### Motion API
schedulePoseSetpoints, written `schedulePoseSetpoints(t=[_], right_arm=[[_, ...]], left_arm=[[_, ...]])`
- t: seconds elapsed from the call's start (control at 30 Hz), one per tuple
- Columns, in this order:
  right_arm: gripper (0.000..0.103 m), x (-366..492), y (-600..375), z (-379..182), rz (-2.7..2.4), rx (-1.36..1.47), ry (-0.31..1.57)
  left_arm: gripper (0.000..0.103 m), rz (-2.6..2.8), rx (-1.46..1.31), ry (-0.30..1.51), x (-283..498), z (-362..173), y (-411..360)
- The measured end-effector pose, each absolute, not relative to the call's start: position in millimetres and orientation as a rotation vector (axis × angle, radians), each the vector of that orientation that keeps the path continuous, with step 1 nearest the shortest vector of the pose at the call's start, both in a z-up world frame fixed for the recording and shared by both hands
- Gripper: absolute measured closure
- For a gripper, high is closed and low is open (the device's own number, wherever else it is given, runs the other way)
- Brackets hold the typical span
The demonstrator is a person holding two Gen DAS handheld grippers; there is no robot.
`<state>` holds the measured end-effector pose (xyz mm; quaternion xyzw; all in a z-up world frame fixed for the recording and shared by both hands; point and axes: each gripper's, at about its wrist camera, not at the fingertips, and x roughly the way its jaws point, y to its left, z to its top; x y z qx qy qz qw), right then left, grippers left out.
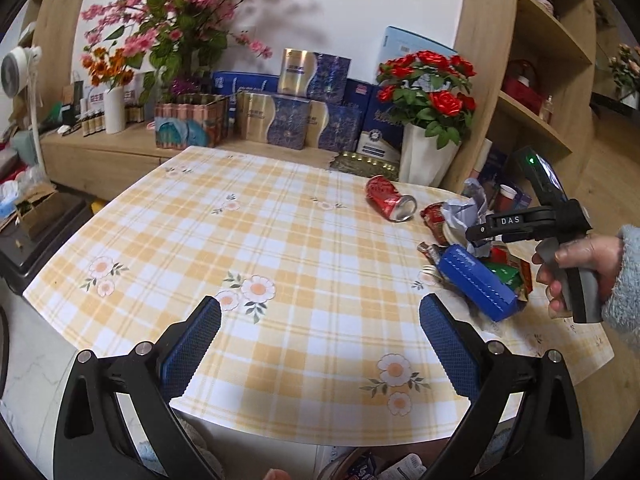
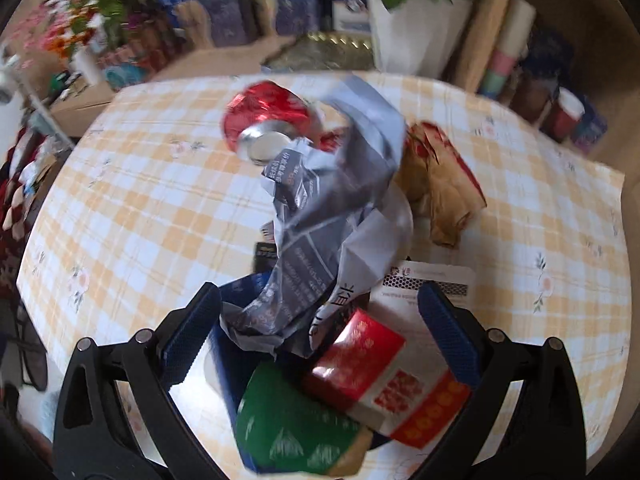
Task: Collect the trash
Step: 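Move the right gripper back to the tray and grasp the crumpled grey paper bag, then grasp the crushed red can with the left gripper while the right holds the bag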
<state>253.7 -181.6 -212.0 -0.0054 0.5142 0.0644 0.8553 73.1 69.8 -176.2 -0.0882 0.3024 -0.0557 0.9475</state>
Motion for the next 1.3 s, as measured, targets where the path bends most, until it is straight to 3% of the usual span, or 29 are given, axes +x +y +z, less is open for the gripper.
schedulePoseSetpoints(t=[0.23, 0.53, 0.6, 0.7, 0.8, 1.07, 1.13, 1.3], right_arm=[[0.006, 269.1, -196.9, -209.9, 0.134, 0.161, 1.092], [0.006, 297.5, -200.3, -226.3, 0.030, 0.136, 1.172], [0.038, 299.4, -202.8, -227.3, 0.040, 0.156, 1.173], [0.046, 293.4, -208.7, -215.1, 0.110, 0.231, 1.129], [0.047, 279.2, -211.0, -193.6, 0.140, 0.205, 1.024], [0.047, 225.8, -257.4, -153.4, 0.157, 0.201, 0.834], [0.047, 221.2, -271.9, -152.0, 0.148, 0.198, 0.819], [0.047, 211.5, -313.8, -155.7, 0.148, 0.275, 0.795]], left_arm=[[0.006, -0.138, -0.226, 0.640, 77.2, -181.5, 71.3], [0.006, -0.171, -0.228, 0.675, 82.7, -190.8, 59.3], [0.006, -0.180, -0.225, 0.688, 84.4, -191.3, 56.6], [0.007, -0.196, -0.232, 0.709, 88.6, -189.9, 53.4], [0.017, -0.237, -0.258, 0.734, 95.6, -187.1, 48.0], [0.020, -0.315, -0.331, 0.782, 135.7, -179.6, 30.9], [0.027, -0.345, -0.348, 0.783, 156.5, -176.2, 25.4], [0.042, -0.388, -0.052, 0.684, 218.4, -162.8, -15.6]])
